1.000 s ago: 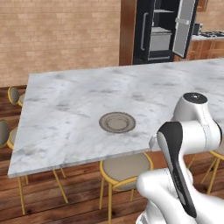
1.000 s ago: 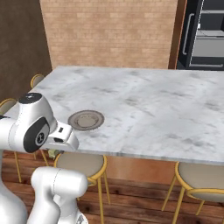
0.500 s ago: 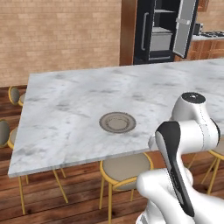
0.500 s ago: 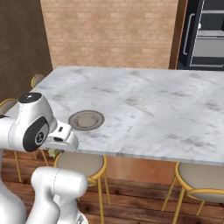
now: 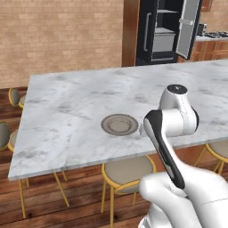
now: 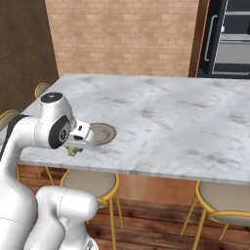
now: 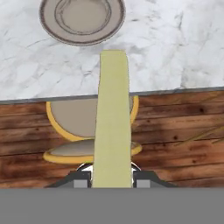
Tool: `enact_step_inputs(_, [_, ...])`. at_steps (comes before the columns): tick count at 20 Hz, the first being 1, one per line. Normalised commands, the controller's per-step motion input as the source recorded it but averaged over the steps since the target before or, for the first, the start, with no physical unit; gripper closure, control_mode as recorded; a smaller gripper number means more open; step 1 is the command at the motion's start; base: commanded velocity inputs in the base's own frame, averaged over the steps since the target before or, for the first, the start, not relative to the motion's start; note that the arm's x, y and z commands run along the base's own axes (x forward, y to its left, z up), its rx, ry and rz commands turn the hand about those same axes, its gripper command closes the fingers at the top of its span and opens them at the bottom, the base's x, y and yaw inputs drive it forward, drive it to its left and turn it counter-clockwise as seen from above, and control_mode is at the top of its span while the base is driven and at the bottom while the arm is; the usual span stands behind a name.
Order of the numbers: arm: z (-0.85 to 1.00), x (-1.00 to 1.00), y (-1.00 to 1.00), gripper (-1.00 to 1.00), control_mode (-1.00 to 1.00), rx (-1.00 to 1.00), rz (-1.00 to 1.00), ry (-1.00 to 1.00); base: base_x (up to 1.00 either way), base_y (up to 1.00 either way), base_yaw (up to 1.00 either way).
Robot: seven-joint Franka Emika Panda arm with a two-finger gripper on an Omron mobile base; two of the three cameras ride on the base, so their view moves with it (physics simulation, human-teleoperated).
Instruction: Retrieve the butter from the fridge and place it on a plate on the dining table. Then retrieve the butter knife by the fridge and place it near the plate.
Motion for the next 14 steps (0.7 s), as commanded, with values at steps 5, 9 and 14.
enact_step_inputs(5, [0.00,1.00,0.03,1.00,-1.00,0.04,0.00,0.07,0.00,0.00,0.00])
enact_step_inputs(9, [0.00,1.00,0.06,1.00,-1.00,0.02,-0.10,0.12,0.00,0.00,0.00])
enact_step_inputs(14, [-0.01,1.00,0.28,1.00,-1.00,0.00,-0.24,0.08,0.00,0.00,0.00])
